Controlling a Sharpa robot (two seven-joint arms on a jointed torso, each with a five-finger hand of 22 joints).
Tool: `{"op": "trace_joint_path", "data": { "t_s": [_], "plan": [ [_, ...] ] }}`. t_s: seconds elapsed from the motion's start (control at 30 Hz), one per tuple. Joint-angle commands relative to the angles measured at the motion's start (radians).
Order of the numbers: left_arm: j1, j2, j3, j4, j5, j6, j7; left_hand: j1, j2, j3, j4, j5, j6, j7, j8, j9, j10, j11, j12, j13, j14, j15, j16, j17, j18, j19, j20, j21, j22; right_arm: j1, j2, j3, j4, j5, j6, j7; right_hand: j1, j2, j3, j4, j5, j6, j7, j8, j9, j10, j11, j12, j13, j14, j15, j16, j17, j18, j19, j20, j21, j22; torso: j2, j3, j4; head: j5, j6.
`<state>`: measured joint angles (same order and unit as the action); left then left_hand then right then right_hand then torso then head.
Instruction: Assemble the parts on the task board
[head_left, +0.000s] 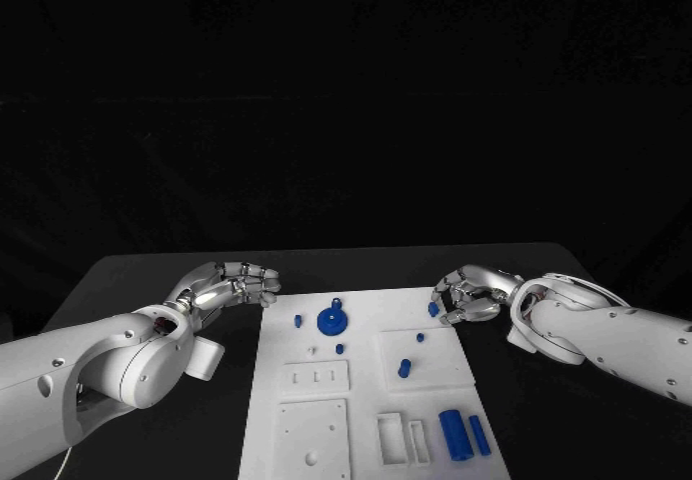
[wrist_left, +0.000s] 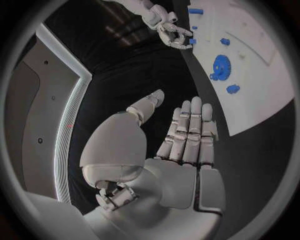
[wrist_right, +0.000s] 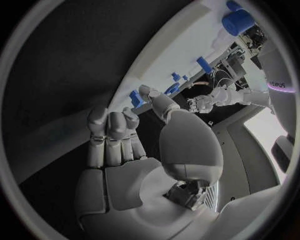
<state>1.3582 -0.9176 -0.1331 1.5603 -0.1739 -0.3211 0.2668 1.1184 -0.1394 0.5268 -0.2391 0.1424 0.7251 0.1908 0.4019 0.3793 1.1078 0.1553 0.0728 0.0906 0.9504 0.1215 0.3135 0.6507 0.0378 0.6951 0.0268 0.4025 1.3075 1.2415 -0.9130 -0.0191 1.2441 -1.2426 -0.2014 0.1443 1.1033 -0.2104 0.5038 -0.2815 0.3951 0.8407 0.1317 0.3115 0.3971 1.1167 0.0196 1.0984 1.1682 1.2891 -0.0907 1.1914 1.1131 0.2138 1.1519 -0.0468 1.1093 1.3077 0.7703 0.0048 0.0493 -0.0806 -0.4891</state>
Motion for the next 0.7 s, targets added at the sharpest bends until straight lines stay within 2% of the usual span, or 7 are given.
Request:
{"op": "trace_joint_path", "data": {
  "t_s": [0.03,0.2,0.3,0.7],
  "plan": [
    [0.001,0.001,0.001,0.001,-0.004,0.013,0.014,-0.007,-0.001,0.0,-0.005,-0.003,0.005,0.009,-0.005,0.001,-0.006,0.005,-0.004,-0.001,0.002,0.005,-0.004,0.001,0.01,-0.007,-0.001,0.006,0.02,-0.004,0.007,0.0,-0.004,0.004,0.032,0.017,0.012,-0.001,0.001,-0.007,0.004,0.003,-0.002,-0.001,0.002,-0.007,-0.002,-0.003,0.0,-0.008,0.0,-0.006,0.001,0.048,-0.005,0.0,-0.007,0.018,-0.001,-0.0006,-0.0006,0.001,-0.004],
    [0.001,0.002,0.001,0.001,-0.004,0.013,0.014,-0.007,-0.001,0.0,-0.005,-0.003,0.005,0.009,-0.005,0.002,-0.006,0.005,-0.004,-0.001,0.002,0.005,-0.004,0.001,0.01,-0.007,-0.001,0.006,0.02,-0.009,0.016,0.0,-0.009,0.004,0.028,0.019,0.017,0.012,0.005,-0.005,-0.028,0.01,-0.004,0.002,0.003,-0.009,-0.004,-0.002,0.0,-0.009,-0.002,-0.006,0.001,0.048,-0.007,0.003,-0.006,0.018,-0.001,-0.0008,0.0002,0.0,-0.005],
    [0.001,0.003,0.001,0.0,-0.004,0.013,0.014,-0.008,-0.001,0.0,-0.005,-0.003,0.005,0.009,-0.006,0.002,-0.006,0.005,-0.004,-0.001,0.002,0.005,-0.004,0.002,0.01,-0.007,-0.001,0.006,0.02,-0.011,0.02,0.0,-0.011,0.004,0.028,0.019,0.02,0.019,0.019,-0.002,-0.073,0.014,-0.004,0.003,0.003,-0.008,-0.005,-0.001,-0.001,-0.008,-0.002,-0.006,0.001,0.048,-0.007,0.005,-0.005,0.018,-0.001,-0.0012,0.0009,0.001,-0.006],
    [0.001,0.002,0.001,0.001,-0.006,0.014,0.011,-0.008,0.0,0.001,-0.004,-0.003,0.005,0.009,-0.006,0.002,-0.007,0.005,-0.004,-0.001,0.002,0.005,-0.005,0.002,0.009,-0.007,-0.001,0.006,0.02,-0.019,0.032,0.0,-0.017,0.004,0.026,0.018,0.008,0.042,0.094,0.032,-0.2,0.032,-0.005,0.006,0.0,-0.006,-0.005,0.001,-0.004,-0.005,-0.002,-0.006,0.002,0.048,-0.002,0.006,-0.003,0.017,-0.002,-0.0018,0.0005,0.003,-0.009]
  ]
}}
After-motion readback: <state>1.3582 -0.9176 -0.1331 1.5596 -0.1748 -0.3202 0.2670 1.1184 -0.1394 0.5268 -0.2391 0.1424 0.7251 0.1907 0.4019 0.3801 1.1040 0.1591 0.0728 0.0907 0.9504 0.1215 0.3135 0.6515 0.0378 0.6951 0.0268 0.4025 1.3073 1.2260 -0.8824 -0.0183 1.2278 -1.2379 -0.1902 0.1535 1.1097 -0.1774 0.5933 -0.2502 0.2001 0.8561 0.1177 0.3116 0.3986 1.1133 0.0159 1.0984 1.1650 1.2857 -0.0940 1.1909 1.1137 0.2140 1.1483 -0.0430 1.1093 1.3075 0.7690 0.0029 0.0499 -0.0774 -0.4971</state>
